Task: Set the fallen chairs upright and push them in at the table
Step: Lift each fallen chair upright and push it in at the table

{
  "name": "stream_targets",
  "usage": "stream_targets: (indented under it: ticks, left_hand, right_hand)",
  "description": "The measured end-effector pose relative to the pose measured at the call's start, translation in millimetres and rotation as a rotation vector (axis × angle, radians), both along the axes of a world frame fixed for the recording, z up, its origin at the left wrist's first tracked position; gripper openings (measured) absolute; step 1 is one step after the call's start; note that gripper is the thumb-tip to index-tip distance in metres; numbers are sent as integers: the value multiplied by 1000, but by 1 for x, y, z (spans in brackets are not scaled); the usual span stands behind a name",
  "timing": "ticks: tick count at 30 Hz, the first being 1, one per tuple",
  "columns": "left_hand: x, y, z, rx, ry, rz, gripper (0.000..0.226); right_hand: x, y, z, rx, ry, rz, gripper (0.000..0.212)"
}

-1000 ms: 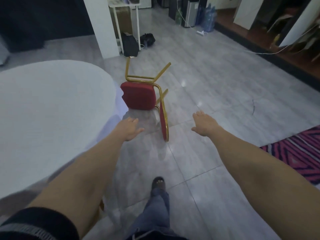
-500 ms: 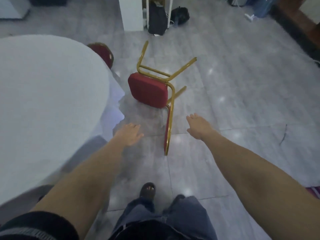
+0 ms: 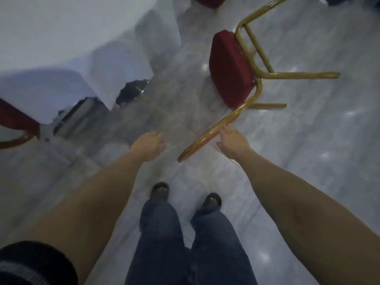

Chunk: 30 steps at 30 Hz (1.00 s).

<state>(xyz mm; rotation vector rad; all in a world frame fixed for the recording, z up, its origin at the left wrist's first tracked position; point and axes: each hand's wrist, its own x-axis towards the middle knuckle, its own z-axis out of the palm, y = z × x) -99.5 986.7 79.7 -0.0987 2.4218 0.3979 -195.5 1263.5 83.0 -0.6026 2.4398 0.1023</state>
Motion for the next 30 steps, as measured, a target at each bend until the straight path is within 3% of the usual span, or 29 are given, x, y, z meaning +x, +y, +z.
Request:
stream_targets:
  ticks: [13,15,17,20,24,30]
  left_hand:
    - [-17,111,-237,61,-26,319,81]
    - [-21,114,-260,93,-1,377,67]
    - [-21,114,-274,104,53,417,39]
    - [-15,111,-281,112,145,430,18]
    - [-15,106,-259,87,203,389,23]
    - [-11,86,-172,44,246,350,26]
  right_hand:
    - [-50,52,-214,-109,132,251,65]
    - [-55,54,-233,-119,153,273,67]
    - [-55,56,-246,-113,190,305,68]
    - [-52,57,-253,-123,230,321,71]
    - [-50,47,-234,-113,242,332,71]
    - [-49,3,-154,-195,204,402,70]
